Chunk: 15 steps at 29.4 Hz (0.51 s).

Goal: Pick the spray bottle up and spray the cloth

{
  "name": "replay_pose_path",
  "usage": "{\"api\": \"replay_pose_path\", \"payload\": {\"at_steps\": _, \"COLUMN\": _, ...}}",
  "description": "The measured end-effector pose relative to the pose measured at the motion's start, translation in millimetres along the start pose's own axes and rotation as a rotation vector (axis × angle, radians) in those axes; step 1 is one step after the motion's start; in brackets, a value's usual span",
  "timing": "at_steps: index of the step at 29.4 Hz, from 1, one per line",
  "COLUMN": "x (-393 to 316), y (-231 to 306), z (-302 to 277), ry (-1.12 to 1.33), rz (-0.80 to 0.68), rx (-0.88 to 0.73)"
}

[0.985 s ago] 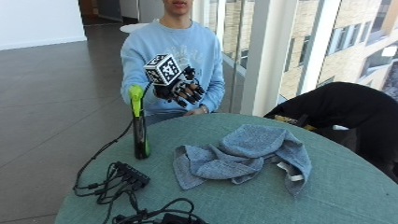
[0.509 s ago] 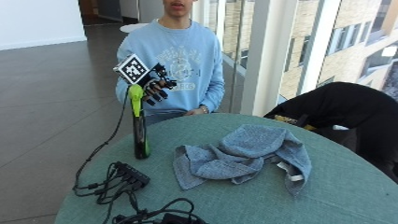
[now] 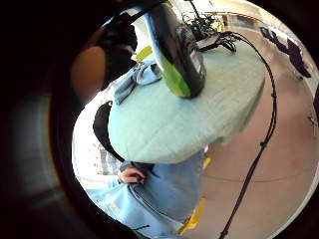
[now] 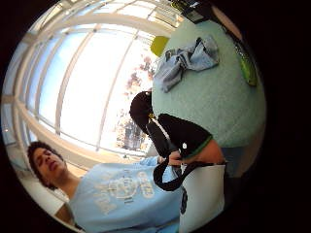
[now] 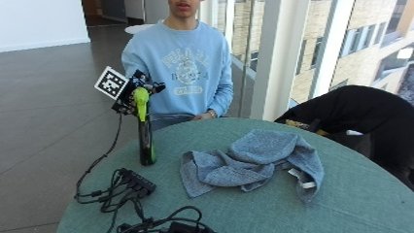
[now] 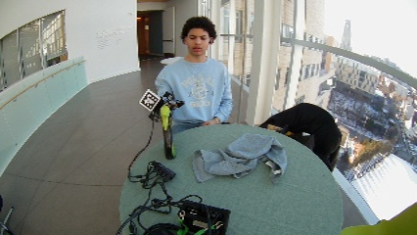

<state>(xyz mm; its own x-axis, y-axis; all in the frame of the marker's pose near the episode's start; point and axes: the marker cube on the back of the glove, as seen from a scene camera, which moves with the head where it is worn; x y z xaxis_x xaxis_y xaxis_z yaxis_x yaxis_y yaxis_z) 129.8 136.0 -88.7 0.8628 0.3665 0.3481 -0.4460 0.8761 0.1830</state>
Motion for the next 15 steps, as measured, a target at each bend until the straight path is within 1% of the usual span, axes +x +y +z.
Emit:
{"api": "replay_pose_path", "payload": {"at_steps": 6, "x": 20.9, "y": -33.3, "z": -5.3, "ry": -0.083, "rz": 0.159, "rx": 0.147}}
{"api": "replay_pose_path", "payload": {"at_steps": 9, "x": 34.4, "y": -48.8, "z": -6.1, "ry": -0.116, "rz": 0.193, "rx": 0.154}}
{"api": "replay_pose_path", "payload": {"at_steps": 15, "x": 54.0, "y": -86.6, "z": 1.3, "ry": -0.249, "rz": 0.217, "rx": 0.140}}
